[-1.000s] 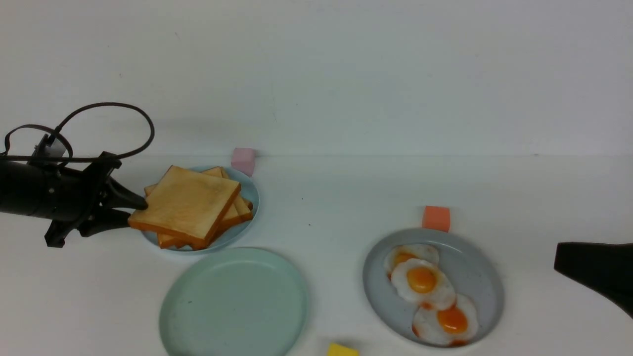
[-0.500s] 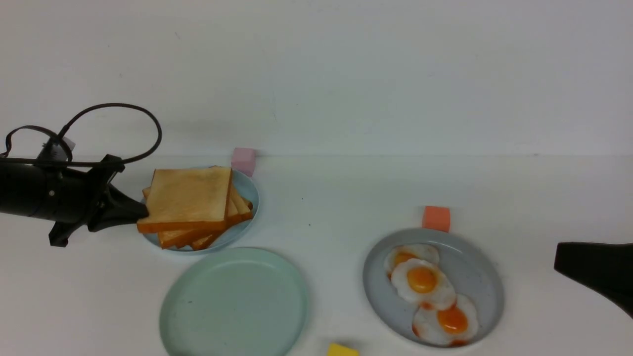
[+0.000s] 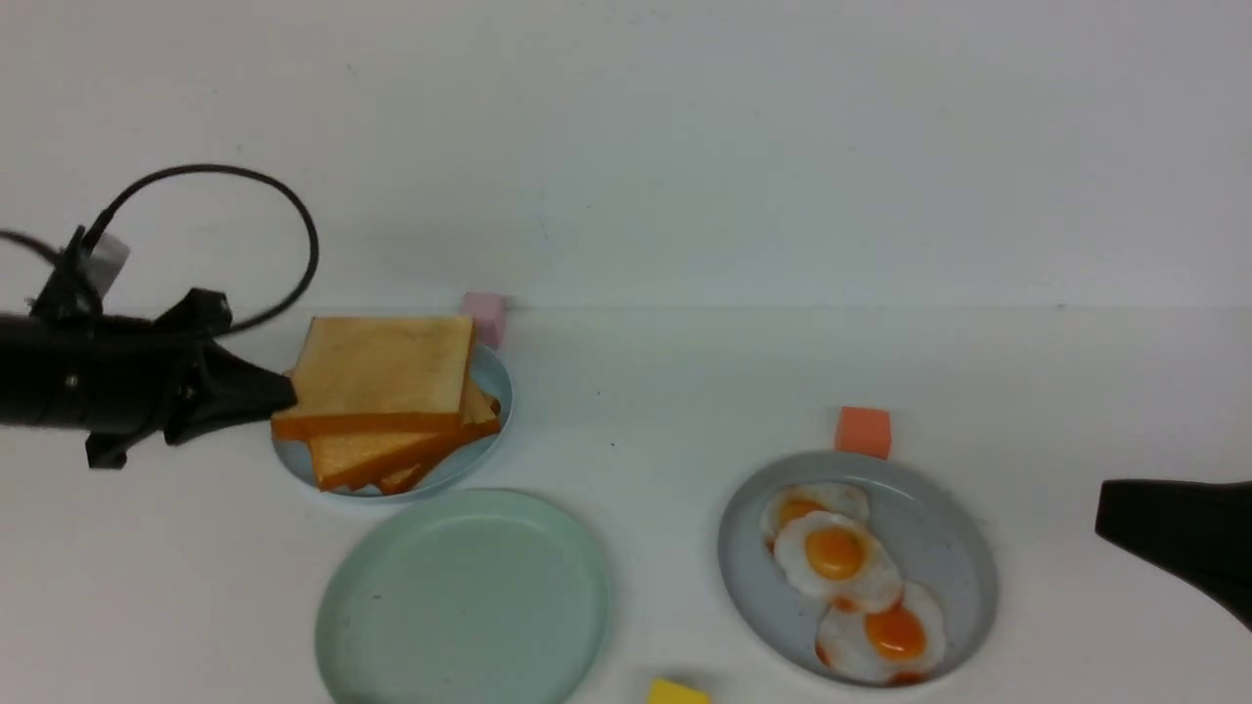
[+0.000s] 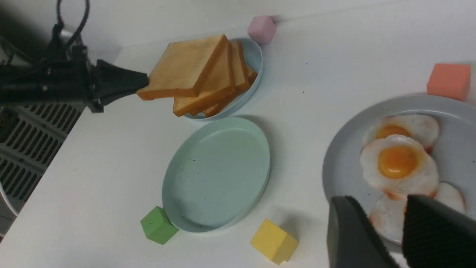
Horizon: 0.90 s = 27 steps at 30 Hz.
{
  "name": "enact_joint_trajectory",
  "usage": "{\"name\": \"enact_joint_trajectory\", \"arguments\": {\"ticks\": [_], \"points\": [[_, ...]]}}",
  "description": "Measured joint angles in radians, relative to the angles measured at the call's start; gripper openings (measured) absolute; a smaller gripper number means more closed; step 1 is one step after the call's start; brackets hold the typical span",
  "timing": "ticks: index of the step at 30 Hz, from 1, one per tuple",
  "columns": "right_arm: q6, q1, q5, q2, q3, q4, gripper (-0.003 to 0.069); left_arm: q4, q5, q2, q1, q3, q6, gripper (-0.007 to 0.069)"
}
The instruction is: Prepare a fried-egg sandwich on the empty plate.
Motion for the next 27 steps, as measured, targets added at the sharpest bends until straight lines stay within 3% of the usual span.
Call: {"name": "enact_joint_trajectory", "arguments": {"ticks": [4,11,17,27], "points": [[-0.050,0.000,0.003,0.008,-0.001,0.000,0.0242,-0.093,0.007,-0.107,-0.001,0.177,0.108,-0.0011],[-0.073,0.000,0.002,0.067,-0.011,0.000,0.0242,-0.137,-0.043,-0.218,-0.085,0.369,0.131,-0.0011],[-0.073,0.000,-0.002,0.091,-0.011,0.000,0.0242,-0.157,-0.250,-0.229,-0.217,0.439,0.123,-0.0011],[-0.076,0.000,-0.002,0.091,-0.011,0.000,0.0242,-0.173,-0.314,-0.230,-0.237,0.442,0.117,-0.0003]]}}
